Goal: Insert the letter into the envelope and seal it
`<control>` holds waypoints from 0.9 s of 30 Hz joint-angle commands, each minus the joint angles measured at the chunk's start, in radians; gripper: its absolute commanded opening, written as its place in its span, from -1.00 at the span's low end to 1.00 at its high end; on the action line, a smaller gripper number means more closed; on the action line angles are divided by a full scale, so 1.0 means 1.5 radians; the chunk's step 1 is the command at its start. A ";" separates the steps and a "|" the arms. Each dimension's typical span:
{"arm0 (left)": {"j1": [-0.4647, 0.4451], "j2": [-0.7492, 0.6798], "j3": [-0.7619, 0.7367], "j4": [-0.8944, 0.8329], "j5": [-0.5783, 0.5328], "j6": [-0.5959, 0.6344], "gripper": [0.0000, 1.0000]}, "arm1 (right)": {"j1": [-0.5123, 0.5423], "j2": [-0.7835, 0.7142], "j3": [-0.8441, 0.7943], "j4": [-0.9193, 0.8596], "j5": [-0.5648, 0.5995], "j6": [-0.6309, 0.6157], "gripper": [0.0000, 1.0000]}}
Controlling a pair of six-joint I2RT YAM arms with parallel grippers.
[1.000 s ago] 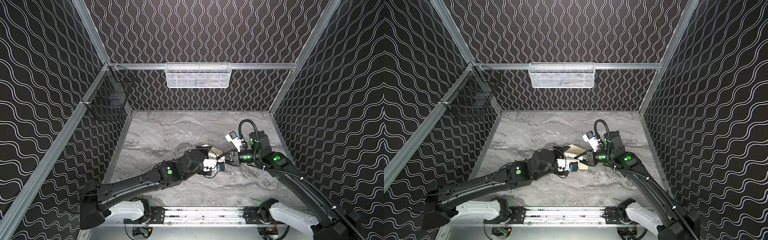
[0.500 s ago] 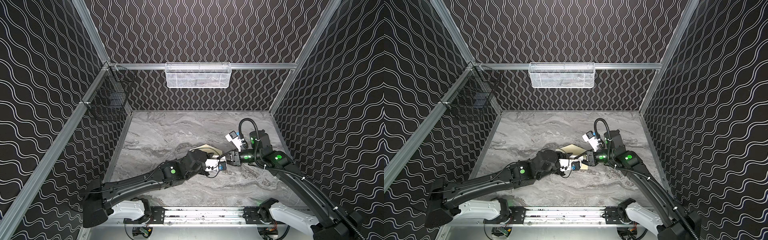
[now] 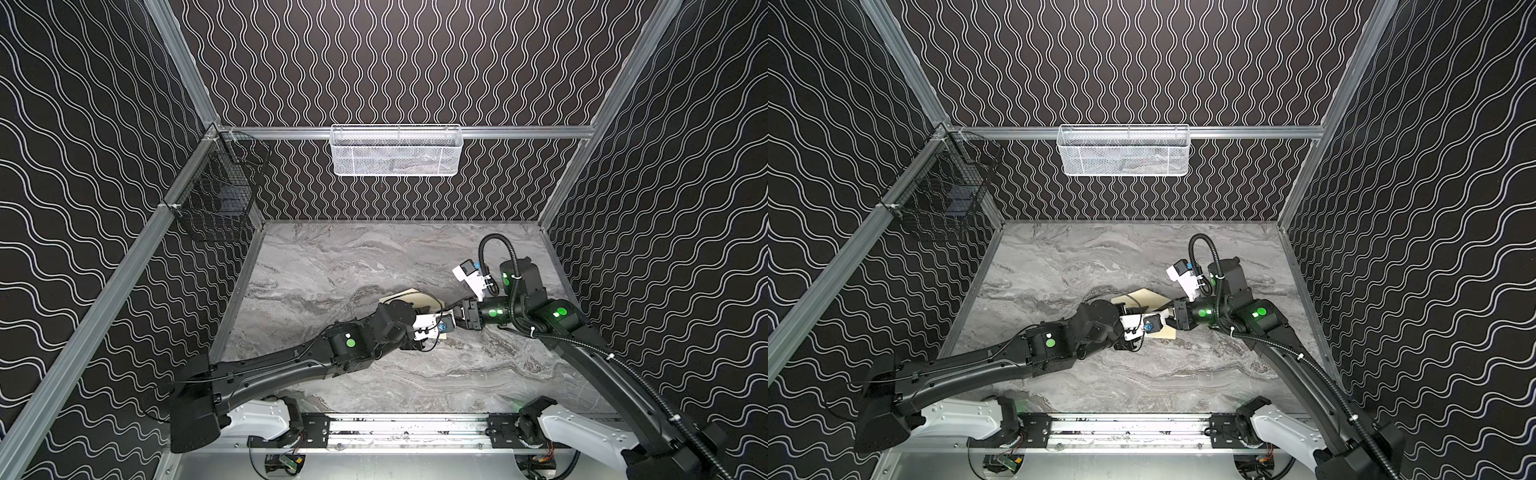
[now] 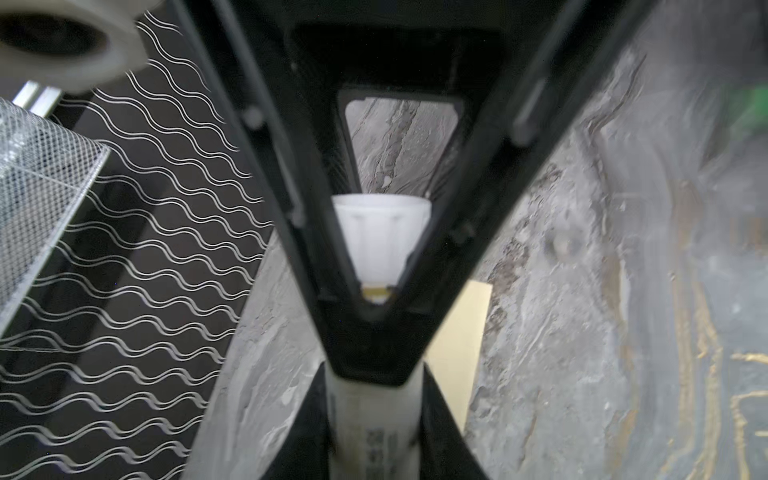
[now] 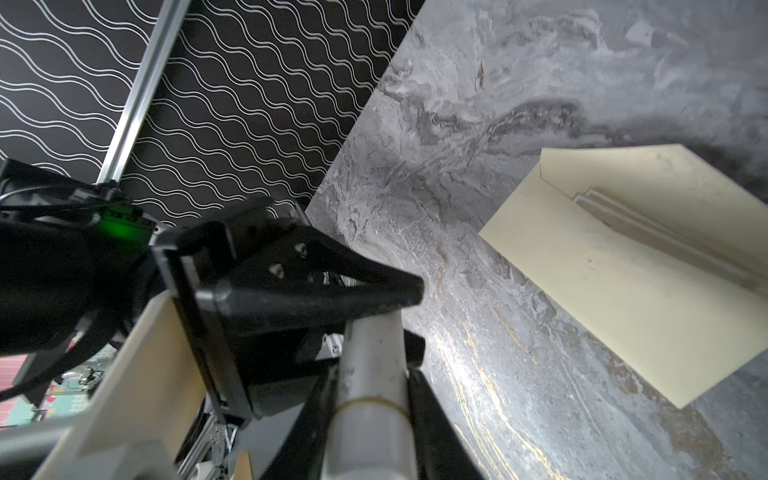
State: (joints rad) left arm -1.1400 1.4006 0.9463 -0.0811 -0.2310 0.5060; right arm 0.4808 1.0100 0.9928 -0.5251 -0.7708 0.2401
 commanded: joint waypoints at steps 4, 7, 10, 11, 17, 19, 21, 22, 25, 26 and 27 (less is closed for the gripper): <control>0.028 -0.049 -0.075 0.181 0.166 -0.237 -1.00 | 0.002 -0.138 -0.106 0.188 0.044 -0.129 0.32; 0.039 -0.055 -0.110 0.263 0.231 -0.312 -1.00 | 0.002 -0.220 -0.207 0.331 0.016 -0.154 0.39; 0.041 -0.054 -0.141 0.337 0.276 -0.358 -1.00 | 0.003 -0.282 -0.278 0.447 -0.014 -0.147 0.42; 0.042 -0.051 -0.146 0.353 0.286 -0.369 -1.00 | 0.004 -0.295 -0.297 0.481 -0.020 -0.135 0.44; 0.044 -0.046 -0.188 0.438 0.316 -0.407 -1.00 | 0.006 -0.280 -0.333 0.582 -0.012 -0.074 0.27; 0.043 -0.042 -0.193 0.451 0.322 -0.409 -1.00 | 0.013 -0.262 -0.336 0.612 -0.013 -0.056 0.16; 0.043 -0.041 -0.199 0.463 0.323 -0.413 -1.00 | 0.025 -0.241 -0.335 0.622 -0.011 -0.055 0.08; 0.044 -0.042 -0.200 0.466 0.324 -0.414 -1.00 | 0.034 -0.234 -0.333 0.623 -0.009 -0.056 0.04; 0.044 -0.042 -0.202 0.468 0.325 -0.416 -1.00 | 0.068 -0.213 -0.330 0.621 0.006 -0.068 -0.03; 0.044 -0.043 -0.203 0.466 0.324 -0.417 -1.00 | 0.080 -0.207 -0.328 0.618 0.015 -0.075 -0.04; 0.044 -0.043 -0.205 0.468 0.324 -0.417 -1.00 | 0.090 -0.203 -0.328 0.618 0.023 -0.080 -0.07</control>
State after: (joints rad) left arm -1.0752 1.3346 0.6422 0.5598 0.2398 -0.1013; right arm 0.5884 0.6937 0.4927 0.3500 -0.7666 0.1394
